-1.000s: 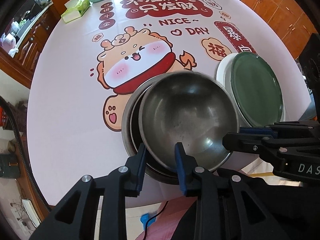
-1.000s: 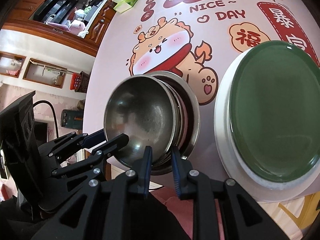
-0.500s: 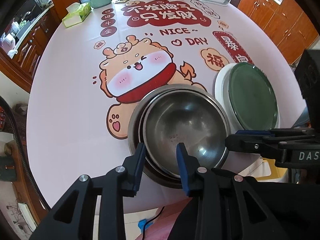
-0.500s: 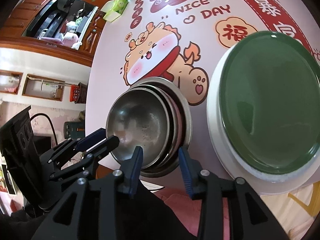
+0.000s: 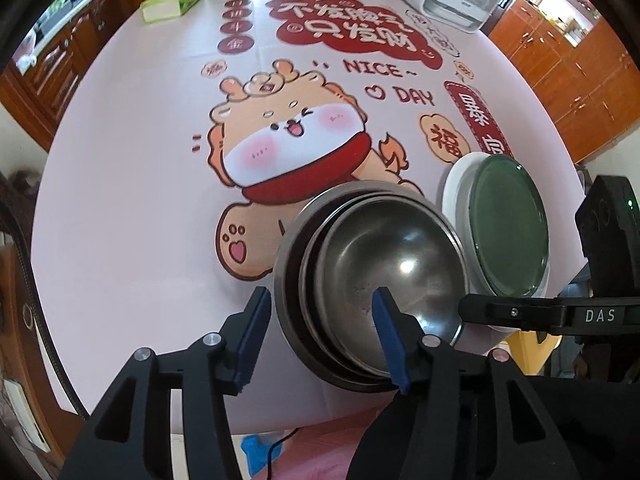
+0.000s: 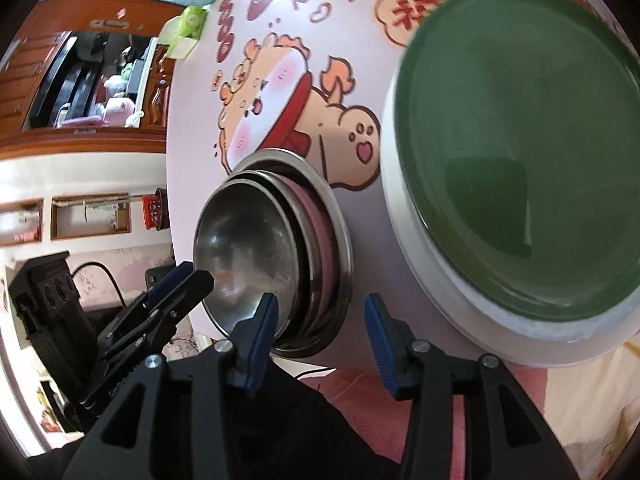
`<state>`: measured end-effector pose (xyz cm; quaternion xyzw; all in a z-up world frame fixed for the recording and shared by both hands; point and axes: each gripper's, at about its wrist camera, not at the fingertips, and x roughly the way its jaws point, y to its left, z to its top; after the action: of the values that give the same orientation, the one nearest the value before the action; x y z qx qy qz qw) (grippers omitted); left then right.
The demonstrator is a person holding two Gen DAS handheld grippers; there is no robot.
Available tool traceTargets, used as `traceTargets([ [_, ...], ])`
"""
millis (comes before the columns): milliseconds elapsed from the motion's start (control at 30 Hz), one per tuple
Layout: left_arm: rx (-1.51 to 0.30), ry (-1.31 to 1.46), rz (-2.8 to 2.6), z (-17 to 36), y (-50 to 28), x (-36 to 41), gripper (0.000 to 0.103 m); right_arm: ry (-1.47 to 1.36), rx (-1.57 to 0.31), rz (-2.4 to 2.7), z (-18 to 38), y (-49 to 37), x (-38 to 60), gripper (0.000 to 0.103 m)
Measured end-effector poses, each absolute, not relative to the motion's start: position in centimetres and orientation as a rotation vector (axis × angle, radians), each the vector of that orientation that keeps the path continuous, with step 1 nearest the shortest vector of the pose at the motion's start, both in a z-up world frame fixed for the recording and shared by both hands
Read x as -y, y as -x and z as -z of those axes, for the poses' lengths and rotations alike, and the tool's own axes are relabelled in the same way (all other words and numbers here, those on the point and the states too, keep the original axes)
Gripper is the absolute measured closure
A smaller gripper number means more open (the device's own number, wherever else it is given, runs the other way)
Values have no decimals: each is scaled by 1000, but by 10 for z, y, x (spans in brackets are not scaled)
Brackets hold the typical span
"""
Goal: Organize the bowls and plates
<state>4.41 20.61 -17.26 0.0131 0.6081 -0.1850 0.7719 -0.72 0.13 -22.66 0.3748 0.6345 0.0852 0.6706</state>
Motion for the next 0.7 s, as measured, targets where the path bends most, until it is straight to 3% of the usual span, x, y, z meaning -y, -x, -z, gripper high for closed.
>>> traceTargets([
  [700,-1477,130,425,228,-74,-219,52,-1062,-1418,-175,254,2,-4,58],
])
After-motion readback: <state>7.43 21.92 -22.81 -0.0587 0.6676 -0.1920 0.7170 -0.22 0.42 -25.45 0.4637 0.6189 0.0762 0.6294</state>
